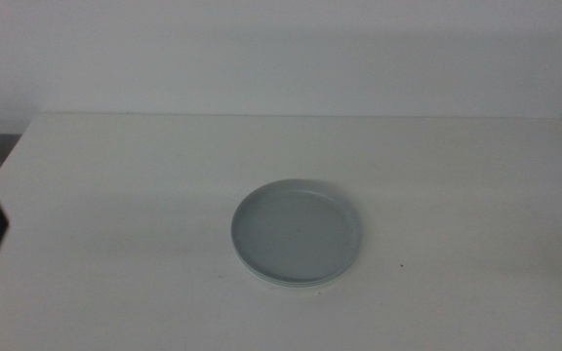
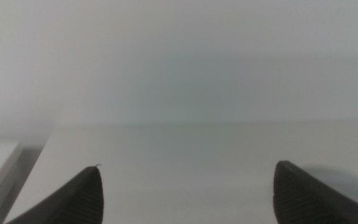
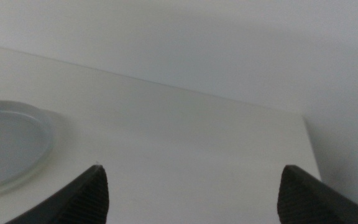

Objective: Stack the three bowls on top of each other.

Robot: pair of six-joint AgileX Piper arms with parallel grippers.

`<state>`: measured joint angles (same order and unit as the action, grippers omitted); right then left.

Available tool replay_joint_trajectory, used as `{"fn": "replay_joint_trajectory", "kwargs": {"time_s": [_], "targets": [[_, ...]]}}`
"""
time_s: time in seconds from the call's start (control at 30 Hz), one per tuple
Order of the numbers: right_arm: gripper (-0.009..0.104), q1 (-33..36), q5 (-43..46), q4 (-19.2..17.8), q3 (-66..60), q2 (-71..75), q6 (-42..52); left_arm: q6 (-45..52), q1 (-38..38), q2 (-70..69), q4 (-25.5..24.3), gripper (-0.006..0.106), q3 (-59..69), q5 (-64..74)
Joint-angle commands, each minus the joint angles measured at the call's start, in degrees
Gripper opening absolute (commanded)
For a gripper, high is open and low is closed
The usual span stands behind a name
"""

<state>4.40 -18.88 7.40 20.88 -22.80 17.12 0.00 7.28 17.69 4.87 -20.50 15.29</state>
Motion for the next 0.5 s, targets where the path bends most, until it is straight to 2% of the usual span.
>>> {"fn": "replay_joint_trajectory", "kwargs": {"time_s": [0.0, 0.23, 0.47], "targets": [[0.093, -2.68, 2.61, -0.41, -5.52, 5.40, 0.26, 0.00, -1.35, -4.46, 1.06, 0.094, 6.24, -1.75], [0.093, -4.14, 2.61, -0.64, -17.52, 19.62, 0.26, 0.00, -2.14, -17.49, 0.90, 0.094, 18.53, -1.39], [0.093, -4.39, 4.27, -0.76, -20.88, 22.80, 0.26, 0.00, -2.14, -17.69, -0.35, 0.094, 20.50, -0.74]]}}
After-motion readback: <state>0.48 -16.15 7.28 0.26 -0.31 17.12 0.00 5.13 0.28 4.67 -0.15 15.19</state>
